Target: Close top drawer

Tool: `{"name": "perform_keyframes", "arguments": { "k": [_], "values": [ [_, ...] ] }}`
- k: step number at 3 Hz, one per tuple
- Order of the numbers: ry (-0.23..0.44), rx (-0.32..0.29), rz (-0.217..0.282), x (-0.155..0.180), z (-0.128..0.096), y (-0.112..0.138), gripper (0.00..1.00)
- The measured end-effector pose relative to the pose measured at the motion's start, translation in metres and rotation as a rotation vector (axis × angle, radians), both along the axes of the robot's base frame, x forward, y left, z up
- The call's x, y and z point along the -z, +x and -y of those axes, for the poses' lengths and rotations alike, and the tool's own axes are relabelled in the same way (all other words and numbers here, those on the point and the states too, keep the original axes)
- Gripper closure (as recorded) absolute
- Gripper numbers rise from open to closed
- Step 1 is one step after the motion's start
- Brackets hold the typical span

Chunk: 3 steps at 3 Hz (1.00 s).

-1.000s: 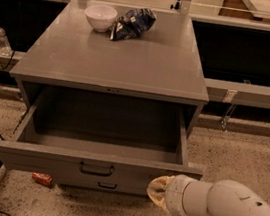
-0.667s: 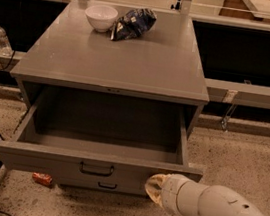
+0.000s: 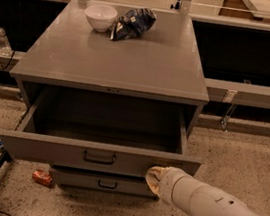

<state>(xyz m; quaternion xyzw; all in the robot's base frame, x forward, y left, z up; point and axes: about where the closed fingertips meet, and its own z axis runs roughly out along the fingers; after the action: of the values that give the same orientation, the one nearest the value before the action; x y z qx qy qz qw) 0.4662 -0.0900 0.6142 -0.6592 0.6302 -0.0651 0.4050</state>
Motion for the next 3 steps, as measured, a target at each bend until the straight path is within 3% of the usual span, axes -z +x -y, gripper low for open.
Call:
{"name": "perform_keyframes", "arguments": {
  "k": [1,3],
  "values": [
    [-0.036,0.001,0.058,0.001,0.005,0.023,1.00],
    [-0.099,-0.009,0.117,0.001,0.017,0.068,1.00]
  ]
}}
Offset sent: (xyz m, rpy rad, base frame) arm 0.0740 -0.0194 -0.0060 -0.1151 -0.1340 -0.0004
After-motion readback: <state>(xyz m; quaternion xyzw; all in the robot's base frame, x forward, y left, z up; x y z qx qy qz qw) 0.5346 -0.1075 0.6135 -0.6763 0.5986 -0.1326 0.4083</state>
